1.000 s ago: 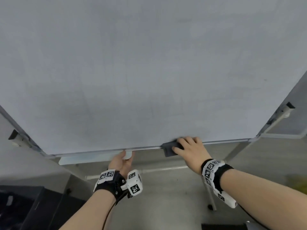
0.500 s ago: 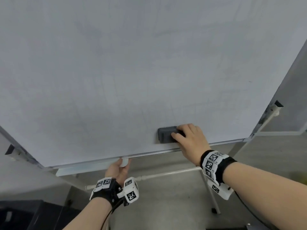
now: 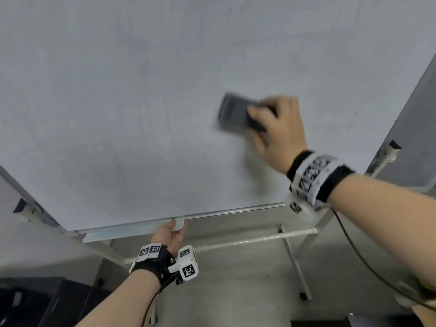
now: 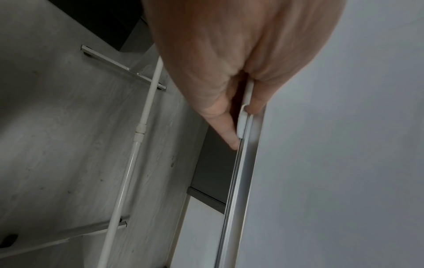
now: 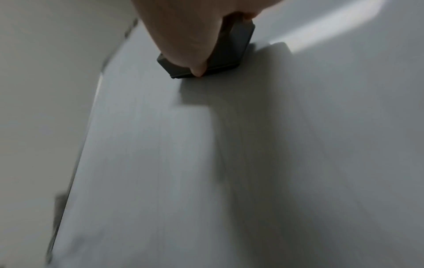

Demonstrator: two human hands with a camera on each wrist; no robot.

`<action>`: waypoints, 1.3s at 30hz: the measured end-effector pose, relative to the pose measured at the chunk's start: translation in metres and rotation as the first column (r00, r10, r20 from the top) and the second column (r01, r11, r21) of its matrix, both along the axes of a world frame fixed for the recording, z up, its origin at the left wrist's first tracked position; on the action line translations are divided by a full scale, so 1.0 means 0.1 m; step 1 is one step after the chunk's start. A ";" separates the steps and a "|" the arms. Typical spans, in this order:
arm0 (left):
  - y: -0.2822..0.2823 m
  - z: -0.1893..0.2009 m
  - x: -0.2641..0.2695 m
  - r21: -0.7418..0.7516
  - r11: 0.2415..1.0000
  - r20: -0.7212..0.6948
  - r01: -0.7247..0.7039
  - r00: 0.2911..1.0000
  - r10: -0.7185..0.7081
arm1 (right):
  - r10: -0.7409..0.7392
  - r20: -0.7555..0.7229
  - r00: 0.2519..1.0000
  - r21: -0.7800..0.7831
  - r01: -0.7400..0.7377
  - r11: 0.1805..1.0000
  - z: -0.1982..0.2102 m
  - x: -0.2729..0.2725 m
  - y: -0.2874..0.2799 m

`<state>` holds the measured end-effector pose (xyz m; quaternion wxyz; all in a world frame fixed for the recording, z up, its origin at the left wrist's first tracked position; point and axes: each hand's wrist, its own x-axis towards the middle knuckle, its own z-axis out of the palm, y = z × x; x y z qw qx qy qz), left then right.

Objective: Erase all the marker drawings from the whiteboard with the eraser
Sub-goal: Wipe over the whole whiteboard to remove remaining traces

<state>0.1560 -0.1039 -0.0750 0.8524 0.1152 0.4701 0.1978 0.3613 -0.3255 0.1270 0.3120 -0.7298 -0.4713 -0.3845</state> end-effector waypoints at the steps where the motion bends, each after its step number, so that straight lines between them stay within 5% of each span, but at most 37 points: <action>1: 0.01 -0.03 0.00 -0.003 1.000 -0.003 -0.016 1.000 0.016 | -0.010 0.008 1.000 0.065 0.009 0.998 0.20 0.02 0.08; 4: 0.04 -0.14 -0.04 0.027 0.999 -0.053 -0.032 0.998 0.033 | 0.058 0.028 0.998 0.031 -0.059 0.998 0.06 -0.06 0.22; 8: 0.04 -0.11 0.02 0.110 0.994 -0.153 -0.002 0.988 0.018 | 0.170 -0.008 0.985 -0.533 -0.148 0.833 -1.22 -0.39 -0.01; 10: 0.06 -0.18 0.04 0.143 0.990 -0.196 -0.007 0.980 0.035 | 0.118 -0.103 0.988 -0.557 -0.156 0.816 -1.42 -0.45 -0.15; 11: 0.07 -0.19 0.06 0.059 0.998 -0.113 0.003 0.994 0.003 | 0.124 -0.116 0.985 -0.510 -0.166 0.844 -1.32 -0.41 -0.15; 13: 0.09 -0.28 0.04 0.210 0.968 -0.270 0.139 0.960 -0.080 | 0.149 -0.092 0.985 -0.391 -0.174 0.904 -0.84 -0.31 -0.05; 15: 0.11 -0.29 0.06 0.105 0.994 -0.082 -0.006 0.997 0.014 | 0.136 -0.070 0.988 -0.128 -0.144 0.981 -0.13 -0.20 0.12; 18: 0.08 -0.20 0.03 0.177 0.982 -0.130 0.063 0.991 -0.040 | 0.094 -0.098 0.991 0.267 -0.065 0.961 0.80 -0.09 0.32; 20: 0.06 -0.18 0.00 0.191 0.980 -0.131 0.053 0.991 -0.028 | 0.092 -0.063 0.994 0.291 -0.069 0.954 0.93 -0.13 0.45; 23: 0.07 -0.20 -0.01 0.201 0.977 -0.140 0.070 0.989 -0.042 | 0.187 0.045 0.981 -0.051 -0.185 0.981 0.27 -0.32 0.57; 26: 0.09 -0.18 0.03 0.185 0.979 -0.158 0.087 0.986 -0.057 | 0.224 -0.006 0.975 -0.492 -0.198 0.848 -0.78 -0.52 0.41; 29: 0.11 -0.18 0.03 0.163 0.984 -0.199 0.076 0.979 -0.043 | 0.168 -0.044 0.985 -0.595 -0.161 0.788 -1.16 -0.54 0.18; 32: 0.17 -0.25 0.04 0.160 0.986 -0.192 0.055 0.981 -0.024 | 0.132 -0.019 0.991 -0.441 -0.127 0.889 -0.82 -0.26 0.02; 35: 0.19 -0.23 0.03 0.174 0.980 -0.189 0.093 0.980 -0.060 | -0.081 -0.175 0.981 -0.043 0.075 0.996 -0.44 0.04 -0.22; 37: 0.18 -0.21 0.08 0.167 0.984 -0.172 0.062 0.985 -0.033 | -0.215 -0.494 0.842 0.218 0.360 0.907 -0.41 0.27 -0.45; 39: 0.16 -0.21 0.11 0.178 0.983 -0.161 0.055 0.987 -0.026 | -0.200 -0.778 0.596 0.287 0.620 0.730 -0.49 0.32 -0.54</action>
